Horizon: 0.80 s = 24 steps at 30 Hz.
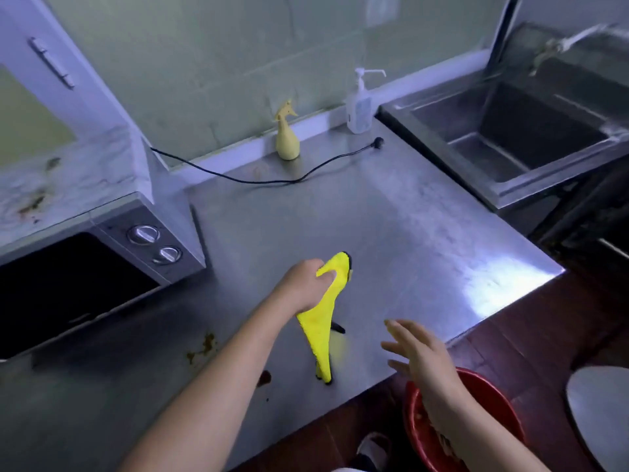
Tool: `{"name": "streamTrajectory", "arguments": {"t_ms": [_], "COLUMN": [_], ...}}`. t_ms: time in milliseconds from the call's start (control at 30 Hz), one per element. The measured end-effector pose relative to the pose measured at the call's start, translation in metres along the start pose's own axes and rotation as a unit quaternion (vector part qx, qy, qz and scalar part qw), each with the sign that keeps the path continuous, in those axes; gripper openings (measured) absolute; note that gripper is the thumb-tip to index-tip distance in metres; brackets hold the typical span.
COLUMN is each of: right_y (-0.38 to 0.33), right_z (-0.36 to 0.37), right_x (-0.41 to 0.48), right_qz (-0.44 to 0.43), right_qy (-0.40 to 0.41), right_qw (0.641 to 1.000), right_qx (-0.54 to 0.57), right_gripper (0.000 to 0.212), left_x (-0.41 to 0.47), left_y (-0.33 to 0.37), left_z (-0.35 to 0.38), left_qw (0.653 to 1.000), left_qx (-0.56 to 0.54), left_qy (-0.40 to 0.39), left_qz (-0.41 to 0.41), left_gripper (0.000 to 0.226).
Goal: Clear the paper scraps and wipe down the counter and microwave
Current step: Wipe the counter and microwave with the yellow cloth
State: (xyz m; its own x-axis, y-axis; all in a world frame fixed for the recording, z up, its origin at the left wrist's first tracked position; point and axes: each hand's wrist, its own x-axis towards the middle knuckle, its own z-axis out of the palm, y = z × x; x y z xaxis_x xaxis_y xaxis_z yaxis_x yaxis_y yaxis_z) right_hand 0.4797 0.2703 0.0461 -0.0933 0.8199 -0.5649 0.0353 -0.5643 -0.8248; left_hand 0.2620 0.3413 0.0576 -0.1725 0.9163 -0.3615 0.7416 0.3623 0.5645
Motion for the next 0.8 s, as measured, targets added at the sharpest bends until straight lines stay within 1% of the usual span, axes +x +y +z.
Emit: {"name": "streamTrajectory", "arguments": {"t_ms": [67, 133, 167, 200, 233, 267, 300, 333, 367, 400, 433, 467, 500, 533, 567, 600, 633, 667, 700, 733, 767, 800], "right_y": [-0.003, -0.005, -0.005, -0.005, -0.003, 0.001, 0.009, 0.018, 0.028, 0.037, 0.045, 0.048, 0.050, 0.058, 0.059, 0.060, 0.066, 0.072, 0.081, 0.084, 0.080, 0.074], "right_z": [0.013, 0.019, 0.021, 0.021, 0.020, 0.021, 0.021, 0.021, 0.021, 0.021, 0.023, 0.021, 0.025, 0.029, 0.030, 0.031, 0.034, 0.038, 0.040, 0.038, 0.034, 0.028], "right_x": [0.003, 0.003, 0.002, 0.003, 0.002, 0.000, -0.001, -0.003, -0.005, -0.011, -0.019, -0.025, -0.038, -0.046, -0.053, -0.060, -0.057, -0.062, -0.069, -0.060, -0.058, -0.049], "right_qz": [0.072, 0.142, 0.159, 0.166, 0.168, 0.172, 0.179, 0.186, 0.205, 0.222, 0.232, 0.216, 0.175, 0.128, 0.132, 0.186, 0.235, 0.243, 0.269, 0.274, 0.258, 0.214], "right_qy": [-0.071, -0.149, -0.198, -0.241, -0.271, -0.291, -0.321, -0.353, -0.384, -0.391, -0.408, -0.426, -0.449, -0.424, -0.412, -0.409, -0.375, -0.394, -0.380, -0.361, -0.372, -0.352], "right_qw": [0.990, 0.960, 0.941, 0.923, 0.907, 0.892, 0.870, 0.854, 0.828, 0.818, 0.797, 0.787, 0.775, 0.790, 0.791, 0.778, 0.765, 0.789, 0.814, 0.846, 0.847, 0.872], "right_qx": [0.100, 0.191, 0.222, 0.248, 0.276, 0.301, 0.328, 0.335, 0.354, 0.358, 0.381, 0.390, 0.408, 0.424, 0.432, 0.438, 0.469, 0.404, 0.346, 0.280, 0.277, 0.265], "right_gripper": [0.028, 0.048, 0.055, 0.057, 0.053, 0.048, 0.047, 0.049, 0.050, 0.050, 0.050, 0.053, 0.054, 0.051, 0.046, 0.040, 0.033, 0.047, 0.060, 0.054, 0.040, 0.032], "left_x": [-0.045, -0.091, -0.113, -0.132, -0.149, -0.163, -0.172, -0.179, -0.185, -0.192, -0.200, -0.209, -0.217, -0.227, -0.237, -0.244, -0.250, -0.255, -0.259, -0.262, -0.262, -0.260], "left_y": [0.019, 0.037, 0.045, 0.051, 0.056, 0.060, 0.061, 0.061, 0.059, 0.057, 0.053, 0.050, 0.044, 0.040, 0.035, 0.029, 0.023, 0.016, 0.006, -0.006, -0.019, -0.038], "left_z": [-0.004, 0.001, 0.007, 0.016, 0.028, 0.040, 0.052, 0.062, 0.070, 0.077, 0.084, 0.091, 0.098, 0.105, 0.110, 0.114, 0.115, 0.114, 0.113, 0.112, 0.109, 0.106], "left_qw": [0.997, 0.994, 0.993, 0.994, 0.996, 0.997, 0.999, 1.000, 1.000, 0.999, 0.998, 0.998, 0.997, 0.997, 0.998, 0.995, 0.987, 0.970, 0.950, 0.935, 0.926, 0.920], "left_qx": [-0.038, -0.054, -0.047, -0.031, -0.017, -0.009, -0.005, -0.001, 0.005, 0.012, 0.020, 0.026, 0.027, 0.016, -0.016, -0.075, -0.151, -0.236, -0.305, -0.346, -0.361, -0.368], "left_qy": [0.045, 0.071, 0.064, 0.047, 0.022, -0.003, -0.013, -0.006, 0.009, 0.020, 0.032, 0.043, 0.054, 0.060, 0.060, 0.054, 0.044, 0.039, 0.045, 0.067, 0.100, 0.129], "left_qz": [0.040, 0.070, 0.082, 0.088, 0.086, 0.070, 0.049, 0.022, -0.007, -0.031, -0.041, -0.042, -0.039, -0.035, -0.029, -0.032, -0.039, -0.044, -0.042, -0.034, -0.035, -0.045], "left_gripper": [0.026, 0.030, 0.036, 0.041, 0.047, 0.051, 0.054, 0.054, 0.051, 0.049, 0.046, 0.045, 0.044, 0.044, 0.044, 0.046, 0.046, 0.044, 0.039, 0.034, 0.034, 0.034]}}
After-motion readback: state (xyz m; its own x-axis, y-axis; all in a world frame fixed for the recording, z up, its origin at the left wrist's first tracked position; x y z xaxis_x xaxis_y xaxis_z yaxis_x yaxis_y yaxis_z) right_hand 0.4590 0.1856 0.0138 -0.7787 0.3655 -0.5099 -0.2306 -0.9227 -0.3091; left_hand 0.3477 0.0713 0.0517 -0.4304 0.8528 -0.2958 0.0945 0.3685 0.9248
